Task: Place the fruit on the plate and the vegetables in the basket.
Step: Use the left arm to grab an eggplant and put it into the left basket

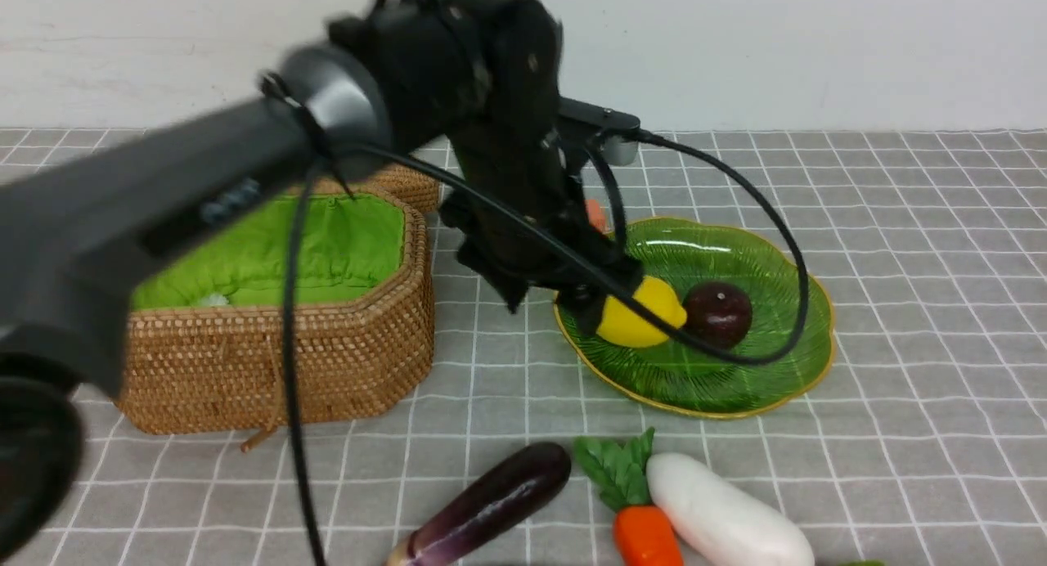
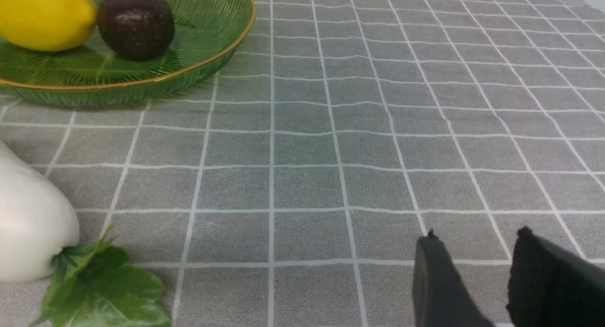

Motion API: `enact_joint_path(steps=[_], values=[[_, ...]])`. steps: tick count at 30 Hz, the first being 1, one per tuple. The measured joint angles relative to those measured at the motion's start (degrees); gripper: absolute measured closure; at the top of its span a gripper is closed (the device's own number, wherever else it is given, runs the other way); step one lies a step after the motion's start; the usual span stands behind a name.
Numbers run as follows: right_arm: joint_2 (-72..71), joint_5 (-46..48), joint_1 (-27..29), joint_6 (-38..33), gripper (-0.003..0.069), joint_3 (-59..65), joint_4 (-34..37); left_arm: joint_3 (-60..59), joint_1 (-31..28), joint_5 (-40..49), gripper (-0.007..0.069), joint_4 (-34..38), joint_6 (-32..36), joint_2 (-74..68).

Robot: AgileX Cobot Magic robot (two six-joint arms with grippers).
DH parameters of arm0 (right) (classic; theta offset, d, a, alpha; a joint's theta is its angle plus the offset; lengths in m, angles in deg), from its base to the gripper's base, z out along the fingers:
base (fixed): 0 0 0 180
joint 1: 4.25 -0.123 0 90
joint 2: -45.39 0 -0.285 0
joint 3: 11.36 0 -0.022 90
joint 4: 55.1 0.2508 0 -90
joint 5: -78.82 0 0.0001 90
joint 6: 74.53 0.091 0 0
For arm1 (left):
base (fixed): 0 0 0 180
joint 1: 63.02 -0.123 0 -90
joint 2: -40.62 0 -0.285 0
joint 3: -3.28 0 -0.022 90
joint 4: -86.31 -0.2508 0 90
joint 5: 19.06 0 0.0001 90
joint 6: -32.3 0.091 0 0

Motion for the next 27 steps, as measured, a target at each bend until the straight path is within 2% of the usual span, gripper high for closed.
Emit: enact_joint_path(steps=[5, 9, 15, 21, 27], values=[[0.00, 0.00, 0.00, 0.00, 0.0419, 0.00, 0.00, -4.37, 0.50, 1.16, 0.0101, -0.53, 2.55, 4.50], [0.00, 0.00, 0.00, 0.00, 0.0419, 0.00, 0.00, -10.99, 2.54, 1.09, 0.0099, -3.83, 2.76, 5.00], [0.00, 0.00, 0.00, 0.00, 0.0419, 0.00, 0.00, -19.58, 4.58, -5.19, 0.0096, -5.02, 2.52, 2.69], [0.00, 0.00, 0.00, 0.00, 0.0419, 0.00, 0.00, -20.65, 4.58, -7.88, 0.0101, -5.84, -0.62, -2.13], [0.00, 0.00, 0.00, 0.00, 0.0419, 0.00, 0.00, -20.65, 4.58, -9.08, 0.0208, -5.96, -1.13, -4.54]])
